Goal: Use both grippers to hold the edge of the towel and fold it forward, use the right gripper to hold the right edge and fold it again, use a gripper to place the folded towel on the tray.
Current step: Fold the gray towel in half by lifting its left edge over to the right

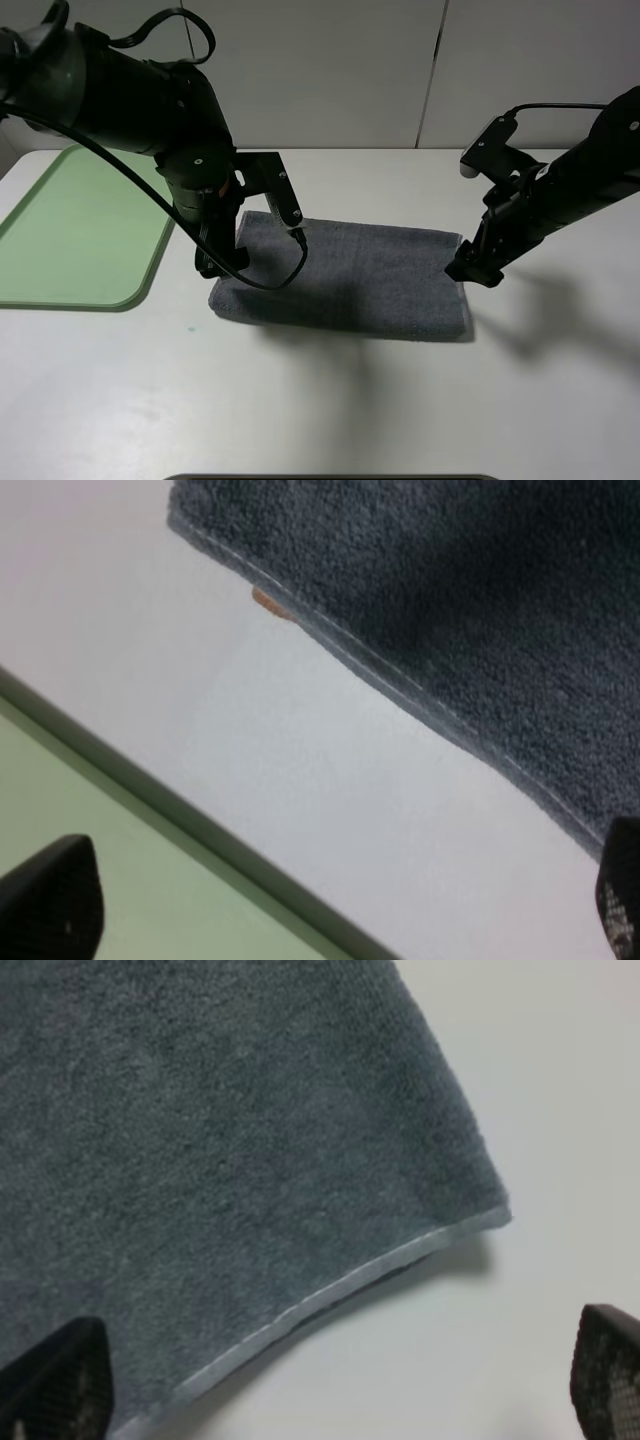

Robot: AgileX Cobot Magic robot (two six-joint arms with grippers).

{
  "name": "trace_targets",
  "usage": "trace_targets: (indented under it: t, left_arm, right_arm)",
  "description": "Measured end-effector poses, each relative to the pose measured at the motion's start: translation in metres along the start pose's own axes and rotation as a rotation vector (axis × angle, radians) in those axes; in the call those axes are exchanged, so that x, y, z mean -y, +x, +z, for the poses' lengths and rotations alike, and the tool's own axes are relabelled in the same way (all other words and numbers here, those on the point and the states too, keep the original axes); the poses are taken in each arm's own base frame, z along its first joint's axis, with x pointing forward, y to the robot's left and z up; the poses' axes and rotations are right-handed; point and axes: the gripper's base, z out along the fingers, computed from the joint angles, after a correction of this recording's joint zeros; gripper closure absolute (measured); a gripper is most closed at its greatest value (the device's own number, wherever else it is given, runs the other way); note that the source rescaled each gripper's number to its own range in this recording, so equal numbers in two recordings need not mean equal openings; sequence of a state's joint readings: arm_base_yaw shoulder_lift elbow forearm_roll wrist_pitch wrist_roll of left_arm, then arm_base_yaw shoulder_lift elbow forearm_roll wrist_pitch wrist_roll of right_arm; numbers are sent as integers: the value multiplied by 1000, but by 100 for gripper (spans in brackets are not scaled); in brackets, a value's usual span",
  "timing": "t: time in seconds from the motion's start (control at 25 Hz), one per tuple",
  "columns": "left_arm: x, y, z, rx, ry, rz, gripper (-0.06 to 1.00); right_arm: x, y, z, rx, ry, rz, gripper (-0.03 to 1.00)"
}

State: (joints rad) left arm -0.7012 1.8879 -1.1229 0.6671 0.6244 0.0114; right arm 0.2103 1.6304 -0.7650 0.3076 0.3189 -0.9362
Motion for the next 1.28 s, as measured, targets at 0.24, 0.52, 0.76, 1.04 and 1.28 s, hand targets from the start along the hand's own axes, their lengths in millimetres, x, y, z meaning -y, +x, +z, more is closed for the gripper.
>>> trace_targets:
  t: [0.24, 0.52, 0.76, 1.04, 1.28]
  left_arm:
    - [0, 0, 0, 0, 0, 0, -6]
    - [0, 0, 0, -1, 0, -1, -6]
    - [0, 1, 0, -13, 0, -1, -6]
    - [0, 1, 0, -15, 0, -11, -6]
    - [0, 1, 0, -16, 0, -17, -6]
  right_arm:
    - [-1, -5, -24, 38, 6, 114, -3]
    - [-8, -8, -71, 102, -5, 416, -3]
    - [-25, 4, -119, 57, -46, 502, -3]
    - [-47, 21, -188, 207, -5, 515, -3]
    - [-82, 60, -228, 361, 38, 538, -3]
